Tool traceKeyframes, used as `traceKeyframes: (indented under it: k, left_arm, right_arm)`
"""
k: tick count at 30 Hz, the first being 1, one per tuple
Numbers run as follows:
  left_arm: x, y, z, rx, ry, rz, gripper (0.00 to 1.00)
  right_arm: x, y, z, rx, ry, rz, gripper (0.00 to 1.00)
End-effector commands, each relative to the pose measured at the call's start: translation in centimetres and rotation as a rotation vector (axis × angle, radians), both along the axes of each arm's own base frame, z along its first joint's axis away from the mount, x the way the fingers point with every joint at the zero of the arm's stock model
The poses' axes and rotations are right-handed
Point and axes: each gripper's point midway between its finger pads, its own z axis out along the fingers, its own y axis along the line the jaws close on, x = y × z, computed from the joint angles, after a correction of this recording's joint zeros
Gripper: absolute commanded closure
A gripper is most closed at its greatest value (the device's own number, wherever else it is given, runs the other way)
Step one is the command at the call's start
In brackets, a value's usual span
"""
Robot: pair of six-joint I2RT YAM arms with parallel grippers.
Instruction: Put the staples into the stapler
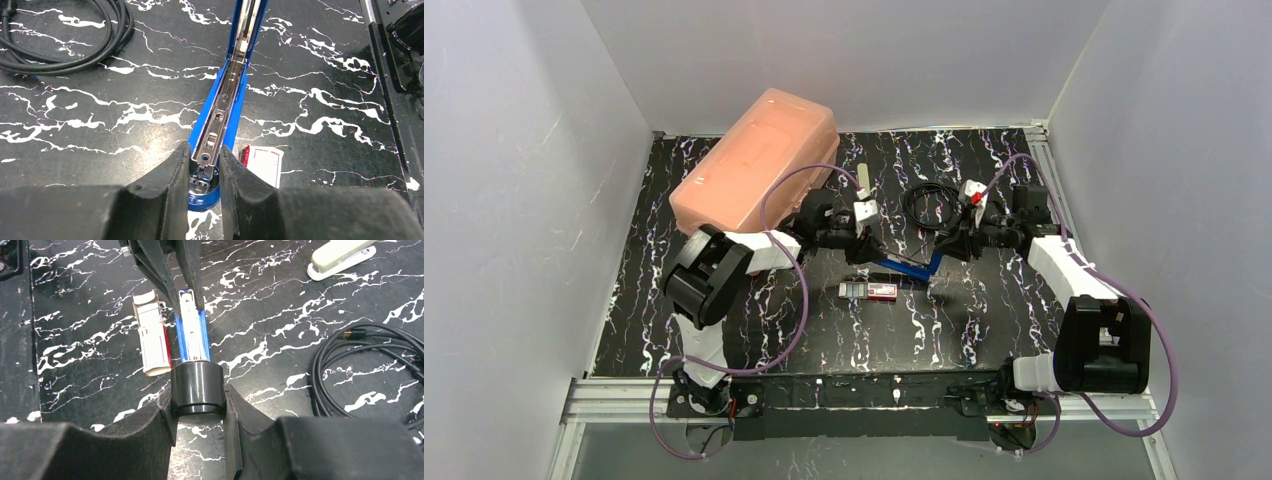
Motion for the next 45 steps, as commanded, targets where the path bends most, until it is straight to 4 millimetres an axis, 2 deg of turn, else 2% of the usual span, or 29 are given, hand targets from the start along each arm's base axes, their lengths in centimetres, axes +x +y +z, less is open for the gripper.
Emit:
traceKeyframes:
  k: [1,6,13,21,29,45]
  left_arm:
    - [1.0,1.5,-1.7,0.048,-0.010,0.098,1.00]
    - [1.3,1.5,-1.9,0.061,-0.030,0.125,1.00]
    - [0.3,1.6,-2.5,0.104,-0.077,0.144,1.00]
    - [-0.8,1.9,-4.4,0.186,-0.116,0.163,1.00]
    - [-0.5,1.7,-4.9,0.233,-0.112,0.166,1.00]
    - [-1.1,0.9,-5.9,0.249,-0.092,0.124,1.00]
  right_arm:
    - [2.9,-3.4,0.9,-0.088,-0.205,-0.104,0.99]
    - [3.0,-4.9,0.0,-0.111,-0.223,-0.133,0.99]
    - [2.5,-6.2,-1.4,-0.180,-0.239,-0.138,0.99]
    - [2.5,-8.0,-2.7,-0.240,-0.256,-0.165,0.99]
    - [2.0,-9.8,-4.7,-0.283,-0.211,-0.166,0.98]
    - [2.0,-12.5,-8.0,-0.362,-0.108,-0.186,0.80]
